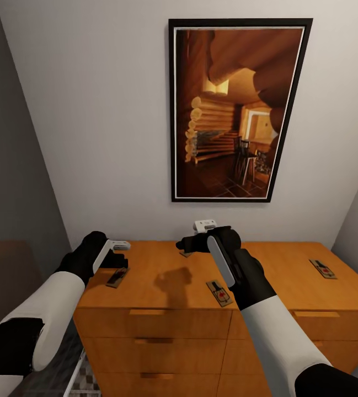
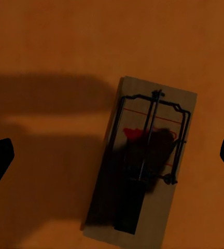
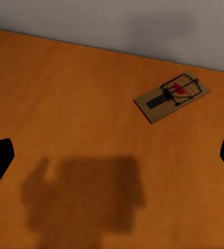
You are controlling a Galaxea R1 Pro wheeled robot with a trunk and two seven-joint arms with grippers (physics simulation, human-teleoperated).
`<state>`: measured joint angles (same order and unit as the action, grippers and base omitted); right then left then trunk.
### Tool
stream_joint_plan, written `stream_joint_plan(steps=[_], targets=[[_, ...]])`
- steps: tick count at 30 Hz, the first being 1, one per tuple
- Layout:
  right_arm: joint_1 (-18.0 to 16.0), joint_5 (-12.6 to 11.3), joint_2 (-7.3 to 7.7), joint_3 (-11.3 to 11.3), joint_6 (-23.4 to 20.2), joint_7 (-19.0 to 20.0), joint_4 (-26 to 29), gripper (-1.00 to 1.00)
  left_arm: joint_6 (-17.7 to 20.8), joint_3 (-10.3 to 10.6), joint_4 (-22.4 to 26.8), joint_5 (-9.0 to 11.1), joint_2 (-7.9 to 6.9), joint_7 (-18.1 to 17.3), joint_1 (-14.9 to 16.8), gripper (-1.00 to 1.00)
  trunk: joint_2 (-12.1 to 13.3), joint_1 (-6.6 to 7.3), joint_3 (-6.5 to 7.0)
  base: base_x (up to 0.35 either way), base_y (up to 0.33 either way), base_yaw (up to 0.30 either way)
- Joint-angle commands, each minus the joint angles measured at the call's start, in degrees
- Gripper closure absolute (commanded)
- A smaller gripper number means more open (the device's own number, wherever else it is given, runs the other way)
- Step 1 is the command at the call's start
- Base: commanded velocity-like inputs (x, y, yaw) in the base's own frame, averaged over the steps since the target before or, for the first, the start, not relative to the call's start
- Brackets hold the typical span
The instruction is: Take the four mousetraps from the cabinet in the bathroom and place them on the bathroom floor. Make sure all four end up on the same floor surface, and ensure that at least two of them are either under or directly next to the same bathroom sink.
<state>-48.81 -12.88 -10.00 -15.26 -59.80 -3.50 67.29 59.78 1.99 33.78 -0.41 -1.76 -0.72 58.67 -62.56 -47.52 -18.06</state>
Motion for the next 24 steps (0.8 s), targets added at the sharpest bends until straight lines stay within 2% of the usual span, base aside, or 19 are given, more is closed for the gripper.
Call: stream_joint_plan(steps=[1,9,24], targets=[[-0.05,-0.4,0.0,-0.03,-0.2,-0.37,0.04,-1.0,0.22,0.21,0.06,-0.04,-0.04,-0.08,0.04,-1.0,-0.47,-0.23,-0.26,0.0,0.0,0.0],[-0.05,-0.4,0.0,-0.03,-0.2,-0.37,0.04,-1.0,0.22,0.21,0.0,-0.03,-0.03,-0.08,0.04,-1.0,-3.68,-1.99,-1.7,0.0,0.0,0.0],[-0.1,-0.4,0.0,-0.03,-0.2,-0.37,0.04,-1.0,0.22,0.21,-0.03,-0.03,0.0,-0.08,0.04,-1.0,-3.68,-1.99,-1.7,0.0,0.0,0.0]])
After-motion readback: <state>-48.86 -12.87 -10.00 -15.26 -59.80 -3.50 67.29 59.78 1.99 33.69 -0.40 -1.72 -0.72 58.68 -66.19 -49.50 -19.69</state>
